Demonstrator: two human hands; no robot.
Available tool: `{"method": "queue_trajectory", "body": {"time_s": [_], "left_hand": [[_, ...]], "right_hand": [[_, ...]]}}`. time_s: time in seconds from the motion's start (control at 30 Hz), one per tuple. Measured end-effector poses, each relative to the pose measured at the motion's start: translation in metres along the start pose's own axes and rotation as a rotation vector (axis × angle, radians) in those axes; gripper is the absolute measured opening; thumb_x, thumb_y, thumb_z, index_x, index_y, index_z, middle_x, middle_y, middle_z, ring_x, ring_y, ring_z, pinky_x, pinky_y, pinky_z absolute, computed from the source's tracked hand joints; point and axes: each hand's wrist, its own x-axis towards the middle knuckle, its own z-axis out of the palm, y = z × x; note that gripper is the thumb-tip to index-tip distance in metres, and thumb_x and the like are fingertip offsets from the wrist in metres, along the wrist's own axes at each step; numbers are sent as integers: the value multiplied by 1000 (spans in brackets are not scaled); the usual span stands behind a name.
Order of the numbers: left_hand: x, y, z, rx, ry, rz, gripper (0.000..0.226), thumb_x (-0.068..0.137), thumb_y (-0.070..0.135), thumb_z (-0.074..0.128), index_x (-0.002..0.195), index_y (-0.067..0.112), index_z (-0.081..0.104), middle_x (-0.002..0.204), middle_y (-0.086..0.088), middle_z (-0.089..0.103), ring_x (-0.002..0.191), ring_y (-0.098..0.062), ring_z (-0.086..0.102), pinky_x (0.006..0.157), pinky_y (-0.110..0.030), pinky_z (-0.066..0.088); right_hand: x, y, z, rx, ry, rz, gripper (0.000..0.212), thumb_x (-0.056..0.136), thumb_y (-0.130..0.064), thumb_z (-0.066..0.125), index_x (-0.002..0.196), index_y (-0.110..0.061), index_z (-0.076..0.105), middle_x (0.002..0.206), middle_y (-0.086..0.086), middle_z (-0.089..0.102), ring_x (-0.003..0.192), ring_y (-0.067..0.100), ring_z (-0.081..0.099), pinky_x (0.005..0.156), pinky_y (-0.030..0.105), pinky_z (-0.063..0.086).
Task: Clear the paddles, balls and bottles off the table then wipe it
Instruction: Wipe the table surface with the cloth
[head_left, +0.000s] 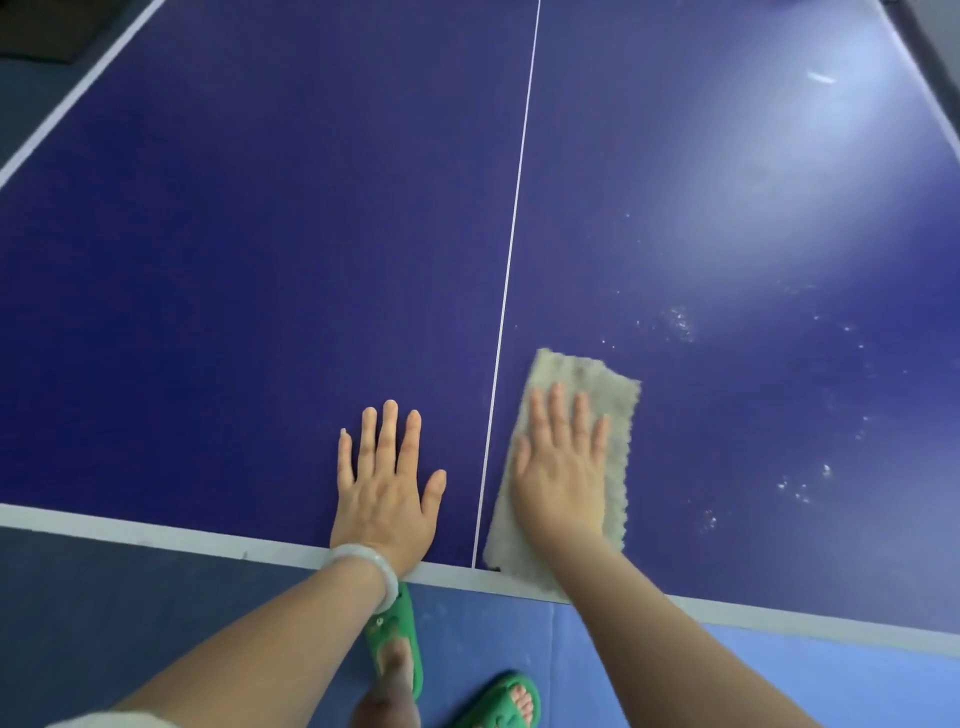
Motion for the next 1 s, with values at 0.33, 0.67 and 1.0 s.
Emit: {"method": "queue_trajectory", "body": {"time_s": [0.33, 0.67, 1.0], "left_hand": [[-1, -1, 0, 8, 7, 6, 72, 96, 54, 14, 156, 15, 19, 163, -11, 16, 151, -31, 9, 120, -56, 15], [0, -1, 2, -4, 8, 21, 72, 96, 53, 17, 155, 11, 23, 163, -13, 17, 151, -31, 11, 120, -56, 15], [66, 66, -29, -108, 62, 285, 68, 99, 52, 21, 150, 11, 36, 159, -14, 27, 150, -29, 19, 120, -51, 16]], "right_hand": [[9, 82, -15, -60, -24, 62, 63, 98, -42, 10, 159, -27, 9, 166, -2, 3, 153, 20, -2, 123, 48, 0], [-21, 38, -12, -10, -66, -320, 57, 104, -38, 26, 158, -25, 15, 166, -4, 7, 153, 18, -3, 123, 49, 5], [-19, 61, -18, -19, -46, -150, 57, 104, -35, 25, 159, -23, 15, 166, -2, 8, 153, 20, 2, 122, 48, 7]]}}
